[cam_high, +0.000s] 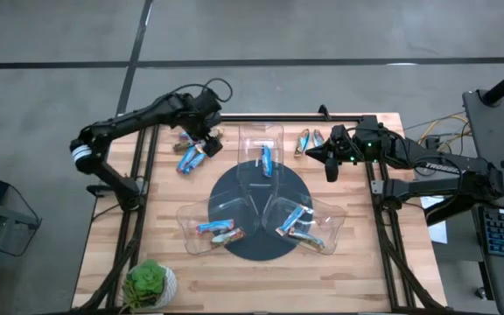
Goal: Pick and place Granola Bars by type
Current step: Put the bottom blue granola bar into the top transparent bin
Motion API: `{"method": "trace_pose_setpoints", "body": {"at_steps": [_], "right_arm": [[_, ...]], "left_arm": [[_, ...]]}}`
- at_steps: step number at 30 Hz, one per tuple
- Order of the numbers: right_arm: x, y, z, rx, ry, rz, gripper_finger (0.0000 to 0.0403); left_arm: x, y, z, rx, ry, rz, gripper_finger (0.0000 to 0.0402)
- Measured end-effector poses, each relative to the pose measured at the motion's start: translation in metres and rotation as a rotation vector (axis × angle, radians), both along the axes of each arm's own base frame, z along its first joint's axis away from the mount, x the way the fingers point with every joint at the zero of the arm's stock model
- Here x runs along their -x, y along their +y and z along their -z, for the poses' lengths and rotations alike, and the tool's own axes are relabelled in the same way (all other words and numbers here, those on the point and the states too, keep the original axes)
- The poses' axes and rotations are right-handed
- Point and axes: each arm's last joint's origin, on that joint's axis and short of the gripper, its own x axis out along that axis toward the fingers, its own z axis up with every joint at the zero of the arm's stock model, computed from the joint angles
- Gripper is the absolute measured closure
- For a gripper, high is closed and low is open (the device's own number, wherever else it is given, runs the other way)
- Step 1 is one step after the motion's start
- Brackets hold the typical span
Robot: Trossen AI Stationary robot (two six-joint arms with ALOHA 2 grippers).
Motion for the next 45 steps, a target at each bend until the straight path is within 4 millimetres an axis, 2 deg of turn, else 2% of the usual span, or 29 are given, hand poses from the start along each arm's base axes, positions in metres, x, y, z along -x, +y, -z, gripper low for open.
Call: {"method": "trace_pose_setpoints", "body": {"at_steps": [7, 16, 23, 45], "right_arm": [[0.0, 0.0, 0.0, -0.003, 0.0, 0.001, 0.0394], [0.0, 0.0, 0.0, -0.004, 0.001, 0.002, 0.0394], [0.0, 0.0, 0.0, -0.003, 0.001, 0.002, 0.0394], [0.0, 0.0, 0.0, -0.003, 0.001, 0.002, 0.0394]], "left_arm": [[-0.006, 0.004, 0.028, 0.07, 0.109, -0.052, 0.0117], [0.002, 0.001, 0.062, 0.072, 0.223, -0.116, 0.0117], [0.006, -0.001, 0.092, 0.085, 0.219, -0.188, 0.0117], [0.02, -0.008, 0.137, 0.09, 0.236, -0.223, 0.0117]]}}
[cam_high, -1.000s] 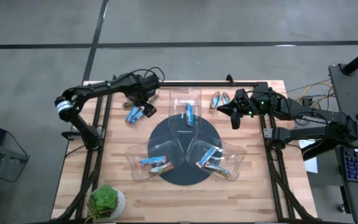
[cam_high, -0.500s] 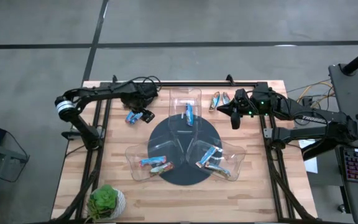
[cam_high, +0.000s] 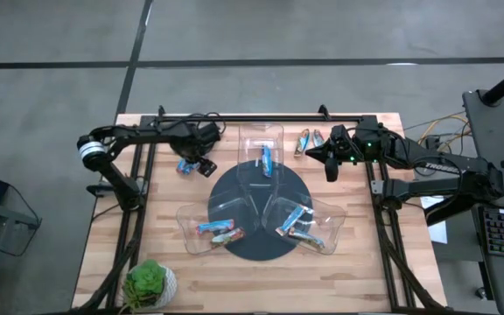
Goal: Pick and place Granola Bars by type
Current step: Put the bottom blue granola bar into the top transparent bin
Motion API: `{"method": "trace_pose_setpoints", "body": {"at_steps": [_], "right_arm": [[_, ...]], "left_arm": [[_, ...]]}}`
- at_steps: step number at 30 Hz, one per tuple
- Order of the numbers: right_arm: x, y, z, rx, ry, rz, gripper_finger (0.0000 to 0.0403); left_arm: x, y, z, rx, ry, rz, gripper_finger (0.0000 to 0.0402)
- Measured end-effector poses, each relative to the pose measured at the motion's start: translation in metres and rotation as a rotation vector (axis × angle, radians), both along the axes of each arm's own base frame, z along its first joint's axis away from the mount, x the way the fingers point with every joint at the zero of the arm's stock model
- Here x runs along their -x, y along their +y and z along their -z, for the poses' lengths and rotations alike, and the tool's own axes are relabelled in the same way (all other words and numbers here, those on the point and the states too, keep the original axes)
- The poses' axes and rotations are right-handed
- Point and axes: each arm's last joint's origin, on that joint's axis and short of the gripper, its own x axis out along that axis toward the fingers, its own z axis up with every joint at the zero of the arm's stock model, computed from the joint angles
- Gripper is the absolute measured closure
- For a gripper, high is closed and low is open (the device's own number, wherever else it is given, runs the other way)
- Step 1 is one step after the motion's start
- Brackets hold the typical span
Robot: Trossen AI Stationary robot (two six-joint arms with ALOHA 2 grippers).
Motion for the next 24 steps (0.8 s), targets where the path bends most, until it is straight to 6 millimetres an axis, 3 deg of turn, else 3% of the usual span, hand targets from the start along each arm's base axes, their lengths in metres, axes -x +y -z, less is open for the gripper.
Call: {"method": "trace_pose_setpoints", "body": {"at_steps": [12, 24], "right_arm": [[0.0, 0.0, 0.0, 0.0, 0.0, 0.001, 0.0394], [0.0, 0.0, 0.0, 0.0, -0.001, 0.001, 0.0394]], "left_arm": [[0.006, -0.003, 0.012, 0.019, 0.007, -0.01, 0.012], [0.012, -0.008, 0.023, 0.07, 0.026, -0.03, 0.0178]]}}
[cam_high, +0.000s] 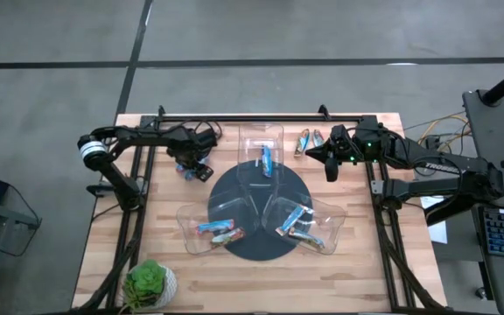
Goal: Pick and place Granola Bars by type
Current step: Put the bottom blue granola bar into the top transparent bin
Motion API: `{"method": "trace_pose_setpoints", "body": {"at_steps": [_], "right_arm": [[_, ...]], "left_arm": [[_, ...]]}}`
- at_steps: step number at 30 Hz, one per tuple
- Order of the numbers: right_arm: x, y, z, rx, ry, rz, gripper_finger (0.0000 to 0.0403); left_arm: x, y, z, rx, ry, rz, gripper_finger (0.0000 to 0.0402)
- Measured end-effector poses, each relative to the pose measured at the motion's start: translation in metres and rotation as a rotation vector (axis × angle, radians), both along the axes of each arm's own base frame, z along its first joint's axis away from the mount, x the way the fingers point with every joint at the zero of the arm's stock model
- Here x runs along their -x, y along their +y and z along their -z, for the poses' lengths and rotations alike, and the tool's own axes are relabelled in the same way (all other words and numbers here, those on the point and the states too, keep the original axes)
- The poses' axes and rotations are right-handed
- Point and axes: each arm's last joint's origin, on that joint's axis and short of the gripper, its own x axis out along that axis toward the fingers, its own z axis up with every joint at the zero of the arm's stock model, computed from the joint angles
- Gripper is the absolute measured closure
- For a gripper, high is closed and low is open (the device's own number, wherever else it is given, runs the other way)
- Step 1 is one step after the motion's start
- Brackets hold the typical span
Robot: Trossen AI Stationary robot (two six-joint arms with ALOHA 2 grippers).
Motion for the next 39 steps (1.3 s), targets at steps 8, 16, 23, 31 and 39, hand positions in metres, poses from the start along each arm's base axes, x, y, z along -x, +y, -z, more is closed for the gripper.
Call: {"method": "trace_pose_setpoints", "body": {"at_steps": [8, 16, 23, 31, 39], "right_arm": [[0.0, 0.0, 0.0, 0.0, 0.0, 0.0, 0.0394], [0.0, 0.0, -0.0001, -0.001, -0.001, 0.0, 0.0394], [0.0, 0.0, -0.0001, -0.021, -0.005, 0.007, 0.0394], [0.0, 0.0, -0.0001, -0.021, -0.005, 0.007, 0.0394], [0.0, 0.0, -0.0001, -0.023, -0.005, 0.008, 0.0394]], "left_arm": [[0.0008, -0.001, 0.0015, 0.016, -0.005, -0.012, 0.0196], [0.0008, -0.0011, 0.0015, 0.018, -0.006, -0.019, 0.023], [0.0009, -0.0012, 0.0016, 0.018, -0.005, -0.013, 0.0269], [0.0011, -0.0014, 0.0016, 0.019, -0.001, 0.002, 0.032], [0.0013, -0.0015, 0.0012, 0.019, -0.001, 0.01, 0.0363]]}}
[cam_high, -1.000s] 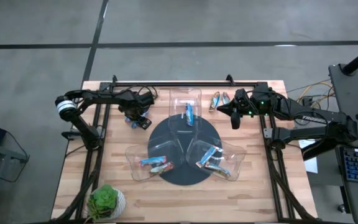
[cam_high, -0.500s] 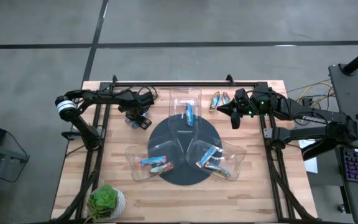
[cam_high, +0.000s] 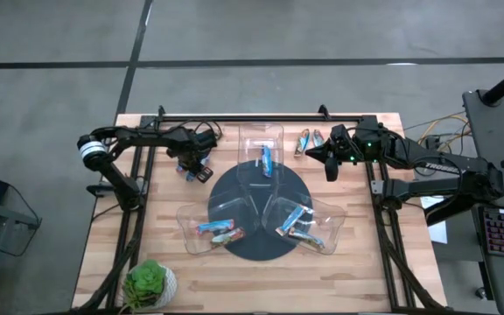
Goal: Pick and place Granola Bars by type
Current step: Put the bottom blue granola bar into the top transparent bin
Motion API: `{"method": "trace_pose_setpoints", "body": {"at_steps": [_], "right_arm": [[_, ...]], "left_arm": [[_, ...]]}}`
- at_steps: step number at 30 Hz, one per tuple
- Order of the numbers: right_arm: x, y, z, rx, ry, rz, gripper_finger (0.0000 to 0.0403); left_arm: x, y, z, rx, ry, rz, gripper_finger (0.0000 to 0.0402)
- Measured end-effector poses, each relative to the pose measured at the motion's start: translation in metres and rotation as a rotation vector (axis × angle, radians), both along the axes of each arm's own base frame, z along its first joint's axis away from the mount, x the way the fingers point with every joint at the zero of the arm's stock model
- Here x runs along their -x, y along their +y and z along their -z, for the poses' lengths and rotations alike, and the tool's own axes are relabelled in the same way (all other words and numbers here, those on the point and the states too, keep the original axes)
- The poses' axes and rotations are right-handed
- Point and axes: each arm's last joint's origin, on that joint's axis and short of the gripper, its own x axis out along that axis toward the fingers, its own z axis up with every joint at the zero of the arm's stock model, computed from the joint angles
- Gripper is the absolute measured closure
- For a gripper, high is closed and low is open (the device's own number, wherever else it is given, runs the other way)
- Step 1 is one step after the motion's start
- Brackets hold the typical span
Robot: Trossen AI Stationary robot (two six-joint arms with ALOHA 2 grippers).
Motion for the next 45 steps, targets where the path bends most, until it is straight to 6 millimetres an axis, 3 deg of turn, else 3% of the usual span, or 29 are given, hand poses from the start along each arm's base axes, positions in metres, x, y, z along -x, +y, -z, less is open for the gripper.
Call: {"method": "trace_pose_setpoints", "body": {"at_steps": [10, 17, 23, 37, 45], "right_arm": [[0.0, 0.0, 0.0, 0.002, 0.0, -0.001, 0.0394], [0.0, 0.0, 0.0, 0.002, 0.0, -0.001, 0.0394], [0.0, 0.0, 0.0, 0.002, 0.001, -0.001, 0.0394], [0.0, 0.0, 0.0, 0.007, 0.001, -0.002, 0.0394], [0.0, 0.0, 0.0, 0.01, 0.002, -0.003, 0.0394]], "left_arm": [[-0.004, 0.003, -0.013, 0.007, 0.018, 0.04, 0.0365], [-0.012, 0.008, -0.036, -0.006, -0.002, 0.048, 0.0365], [-0.023, 0.015, -0.07, -0.027, -0.035, 0.048, 0.0365], [-0.039, 0.024, -0.174, -0.129, -0.209, -0.002, 0.0365], [-0.046, 0.019, -0.195, -0.134, -0.306, -0.051, 0.0365]]}}
